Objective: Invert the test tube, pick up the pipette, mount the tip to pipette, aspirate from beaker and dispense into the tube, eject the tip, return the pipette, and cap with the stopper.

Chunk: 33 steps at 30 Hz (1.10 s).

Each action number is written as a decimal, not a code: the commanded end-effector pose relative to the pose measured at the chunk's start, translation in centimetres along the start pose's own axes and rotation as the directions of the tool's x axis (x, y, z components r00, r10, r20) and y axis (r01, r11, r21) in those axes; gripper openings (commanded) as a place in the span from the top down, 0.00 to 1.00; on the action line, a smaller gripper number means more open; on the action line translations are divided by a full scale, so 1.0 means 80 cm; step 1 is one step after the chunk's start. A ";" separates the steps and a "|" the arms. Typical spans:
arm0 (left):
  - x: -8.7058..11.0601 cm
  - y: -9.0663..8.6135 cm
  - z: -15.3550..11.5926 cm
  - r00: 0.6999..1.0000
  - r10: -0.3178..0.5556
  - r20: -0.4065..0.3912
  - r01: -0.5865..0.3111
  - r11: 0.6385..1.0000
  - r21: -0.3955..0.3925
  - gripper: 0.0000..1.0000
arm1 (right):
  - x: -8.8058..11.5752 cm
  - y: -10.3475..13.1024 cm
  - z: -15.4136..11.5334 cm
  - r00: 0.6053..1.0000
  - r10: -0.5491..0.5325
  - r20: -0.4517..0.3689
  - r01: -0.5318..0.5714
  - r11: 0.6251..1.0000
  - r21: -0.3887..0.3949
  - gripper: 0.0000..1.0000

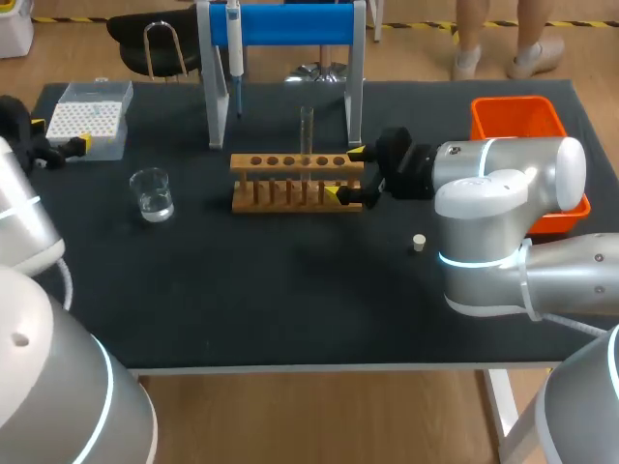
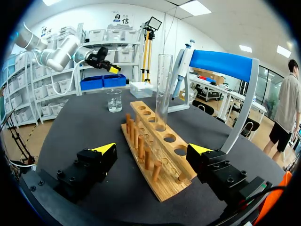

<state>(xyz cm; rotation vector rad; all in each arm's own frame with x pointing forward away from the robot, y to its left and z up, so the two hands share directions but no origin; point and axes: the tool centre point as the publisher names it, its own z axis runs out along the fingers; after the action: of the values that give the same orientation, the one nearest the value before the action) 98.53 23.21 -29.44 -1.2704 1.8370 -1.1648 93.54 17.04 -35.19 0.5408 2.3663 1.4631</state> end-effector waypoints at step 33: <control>-0.016 0.000 0.097 0.953 -0.076 0.293 0.080 0.997 -0.002 0.00 | 0.001 -0.001 0.001 1.000 0.000 0.003 0.000 1.000 -0.001 0.00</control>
<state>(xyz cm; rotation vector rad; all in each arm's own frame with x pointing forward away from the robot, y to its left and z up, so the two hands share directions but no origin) 105.37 22.24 -32.43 -1.4459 1.6147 -0.9648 93.54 17.04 -35.19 0.5408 2.3663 1.4632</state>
